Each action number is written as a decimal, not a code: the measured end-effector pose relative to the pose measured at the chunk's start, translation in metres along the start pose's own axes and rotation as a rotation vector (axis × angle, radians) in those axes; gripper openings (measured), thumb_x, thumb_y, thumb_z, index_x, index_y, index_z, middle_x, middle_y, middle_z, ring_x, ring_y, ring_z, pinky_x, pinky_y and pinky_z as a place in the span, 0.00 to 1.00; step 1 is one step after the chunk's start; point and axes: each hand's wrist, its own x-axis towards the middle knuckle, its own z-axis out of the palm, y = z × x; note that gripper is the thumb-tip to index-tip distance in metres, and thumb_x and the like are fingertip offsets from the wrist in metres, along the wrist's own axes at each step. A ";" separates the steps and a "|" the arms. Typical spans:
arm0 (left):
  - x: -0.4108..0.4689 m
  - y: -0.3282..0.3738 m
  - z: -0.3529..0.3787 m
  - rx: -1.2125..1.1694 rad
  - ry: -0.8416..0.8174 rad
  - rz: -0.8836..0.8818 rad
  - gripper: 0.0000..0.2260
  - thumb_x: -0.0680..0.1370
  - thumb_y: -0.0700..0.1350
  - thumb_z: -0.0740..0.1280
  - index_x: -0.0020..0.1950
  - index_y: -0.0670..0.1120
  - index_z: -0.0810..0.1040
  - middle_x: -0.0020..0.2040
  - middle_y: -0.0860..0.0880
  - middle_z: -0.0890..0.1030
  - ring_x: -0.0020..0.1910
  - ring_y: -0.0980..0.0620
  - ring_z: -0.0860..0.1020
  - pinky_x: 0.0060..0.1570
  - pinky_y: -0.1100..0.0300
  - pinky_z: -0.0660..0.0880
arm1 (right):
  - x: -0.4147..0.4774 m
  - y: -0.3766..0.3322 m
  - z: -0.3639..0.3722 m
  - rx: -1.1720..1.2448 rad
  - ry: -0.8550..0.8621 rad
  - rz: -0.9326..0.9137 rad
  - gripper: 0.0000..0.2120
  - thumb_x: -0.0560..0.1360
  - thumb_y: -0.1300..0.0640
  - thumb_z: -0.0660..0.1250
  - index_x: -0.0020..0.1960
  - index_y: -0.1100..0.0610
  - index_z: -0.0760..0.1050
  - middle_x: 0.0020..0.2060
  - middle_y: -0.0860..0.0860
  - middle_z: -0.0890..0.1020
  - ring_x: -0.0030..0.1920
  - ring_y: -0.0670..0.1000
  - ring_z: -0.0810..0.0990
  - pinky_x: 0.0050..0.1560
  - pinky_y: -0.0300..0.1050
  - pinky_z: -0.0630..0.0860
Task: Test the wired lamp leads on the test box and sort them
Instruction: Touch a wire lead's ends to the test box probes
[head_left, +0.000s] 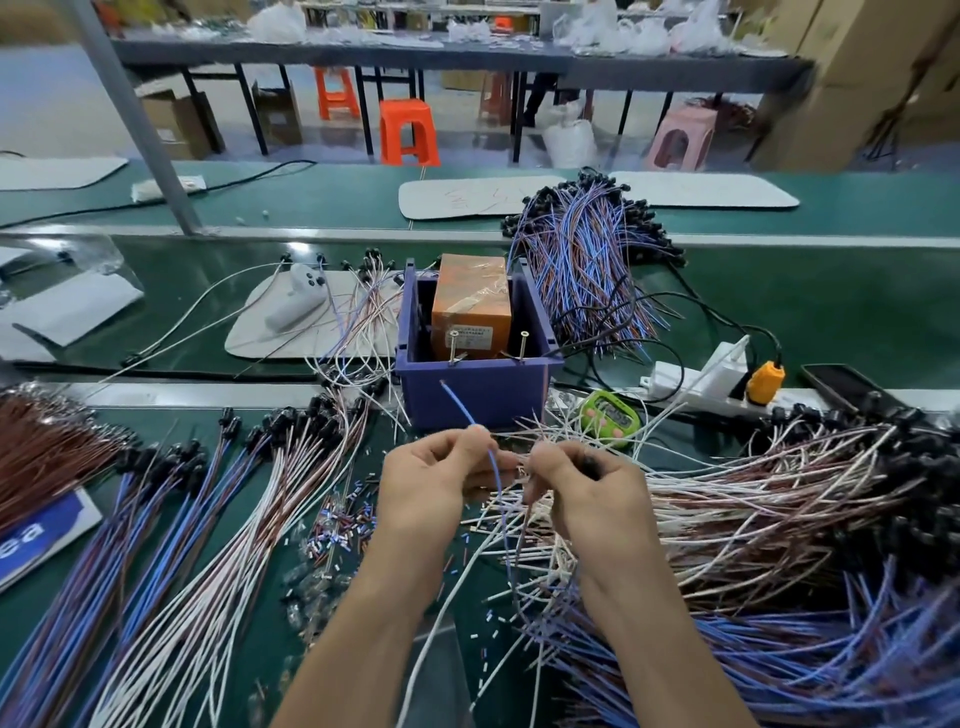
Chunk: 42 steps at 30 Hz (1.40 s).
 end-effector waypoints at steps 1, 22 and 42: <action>0.003 0.000 -0.001 -0.031 0.036 -0.014 0.12 0.83 0.43 0.67 0.41 0.41 0.82 0.39 0.41 0.87 0.35 0.47 0.86 0.32 0.63 0.79 | 0.004 -0.002 0.001 -0.008 0.049 -0.010 0.15 0.78 0.59 0.70 0.33 0.54 0.83 0.31 0.56 0.83 0.23 0.41 0.71 0.32 0.31 0.69; 0.034 -0.004 -0.004 0.192 0.180 0.182 0.11 0.81 0.45 0.70 0.40 0.55 0.87 0.27 0.49 0.80 0.24 0.55 0.72 0.25 0.63 0.71 | 0.034 -0.001 0.013 -0.063 0.127 -0.020 0.18 0.75 0.59 0.75 0.27 0.55 0.79 0.22 0.52 0.77 0.20 0.44 0.65 0.25 0.35 0.68; 0.043 -0.012 -0.002 0.212 0.219 0.171 0.13 0.82 0.44 0.68 0.41 0.57 0.86 0.27 0.52 0.78 0.24 0.57 0.70 0.29 0.61 0.67 | 0.030 0.003 0.013 -0.051 0.120 -0.047 0.14 0.74 0.60 0.76 0.30 0.55 0.81 0.23 0.53 0.78 0.24 0.47 0.72 0.29 0.31 0.72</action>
